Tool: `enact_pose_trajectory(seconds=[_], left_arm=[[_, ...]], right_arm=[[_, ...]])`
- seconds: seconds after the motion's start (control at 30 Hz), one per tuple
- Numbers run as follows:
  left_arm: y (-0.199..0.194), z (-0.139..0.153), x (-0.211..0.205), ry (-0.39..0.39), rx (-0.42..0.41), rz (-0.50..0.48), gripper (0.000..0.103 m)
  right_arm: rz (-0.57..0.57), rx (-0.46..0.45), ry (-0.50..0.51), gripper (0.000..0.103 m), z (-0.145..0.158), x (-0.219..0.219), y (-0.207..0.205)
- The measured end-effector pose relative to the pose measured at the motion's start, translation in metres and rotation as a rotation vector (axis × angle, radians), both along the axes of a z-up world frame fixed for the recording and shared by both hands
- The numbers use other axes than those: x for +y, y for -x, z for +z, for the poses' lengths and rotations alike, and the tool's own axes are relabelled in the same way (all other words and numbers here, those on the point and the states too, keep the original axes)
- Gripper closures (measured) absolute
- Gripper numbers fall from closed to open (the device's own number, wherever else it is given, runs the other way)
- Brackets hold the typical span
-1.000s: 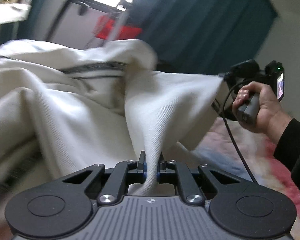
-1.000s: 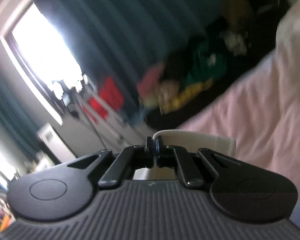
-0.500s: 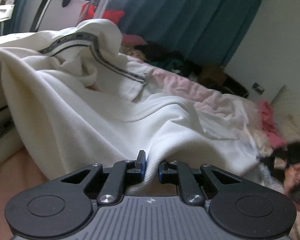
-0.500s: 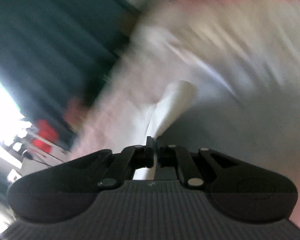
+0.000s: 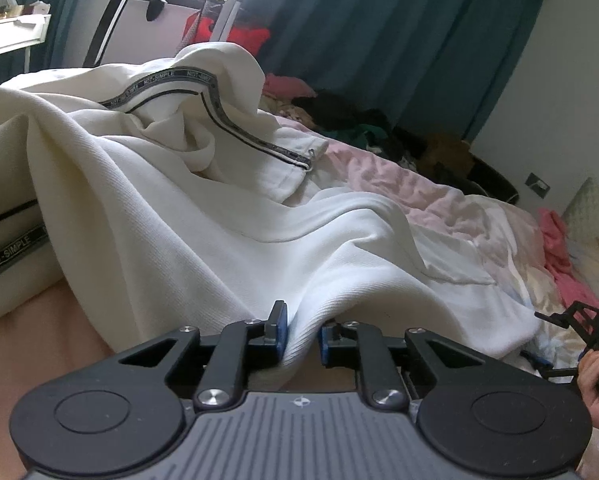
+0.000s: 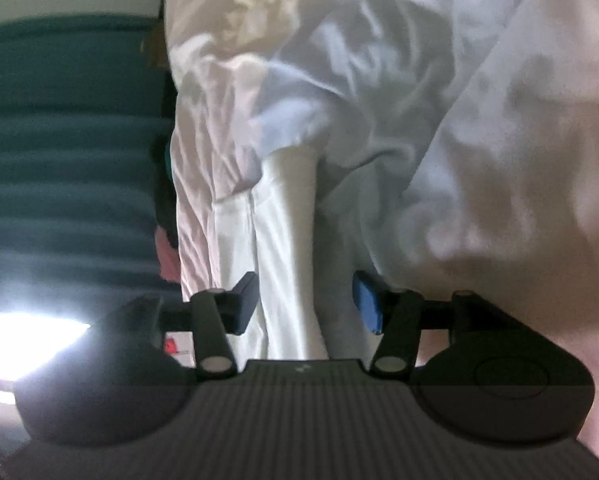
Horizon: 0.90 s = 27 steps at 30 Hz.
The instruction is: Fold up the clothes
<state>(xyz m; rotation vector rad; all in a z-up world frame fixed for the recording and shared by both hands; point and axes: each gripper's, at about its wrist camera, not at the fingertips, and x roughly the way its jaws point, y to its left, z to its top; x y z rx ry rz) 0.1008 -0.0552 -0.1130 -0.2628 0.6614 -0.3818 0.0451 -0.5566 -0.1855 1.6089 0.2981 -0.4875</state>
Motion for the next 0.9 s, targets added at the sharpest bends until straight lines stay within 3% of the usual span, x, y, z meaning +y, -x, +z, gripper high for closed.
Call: enact_pose_trajectory(seconds=[0.1, 0.27, 0.43, 0.6, 0.67, 0.73, 0.8, 0.9], left_arm=[[0.000, -0.002, -0.001, -0.001, -0.009, 0.003, 0.086], [-0.002, -0.002, -0.002, -0.001, -0.019, -0.001, 0.086], [-0.003, -0.001, -0.006, -0.004, -0.033, -0.015, 0.078], [0.002, 0.005, -0.016, -0.015, -0.033, -0.077, 0.061], [0.012, 0.013, -0.023, -0.034, -0.021, -0.098, 0.052], [0.024, 0.020, -0.024, -0.043, -0.018, -0.107, 0.031], [0.037, 0.028, -0.016, -0.029, -0.009, -0.100, 0.023], [0.045, 0.033, 0.011, 0.001, 0.068, -0.051, 0.022]], right_arm=[[0.004, 0.012, 0.073, 0.053, 0.002, -0.005, -0.014], [0.044, 0.024, 0.182, 0.095, 0.004, -0.010, -0.041], [0.025, 0.044, 0.288, 0.098, 0.012, -0.013, -0.042], [-0.103, -0.050, 0.376, 0.098, 0.033, -0.021, -0.022], [-0.127, -0.025, 0.445, 0.098, 0.035, -0.027, -0.019], [-0.113, 0.037, 0.470, 0.098, 0.028, -0.035, -0.020], [-0.093, 0.109, 0.460, 0.098, 0.015, -0.042, -0.023], [-0.093, 0.140, 0.415, 0.098, 0.001, -0.044, -0.020]])
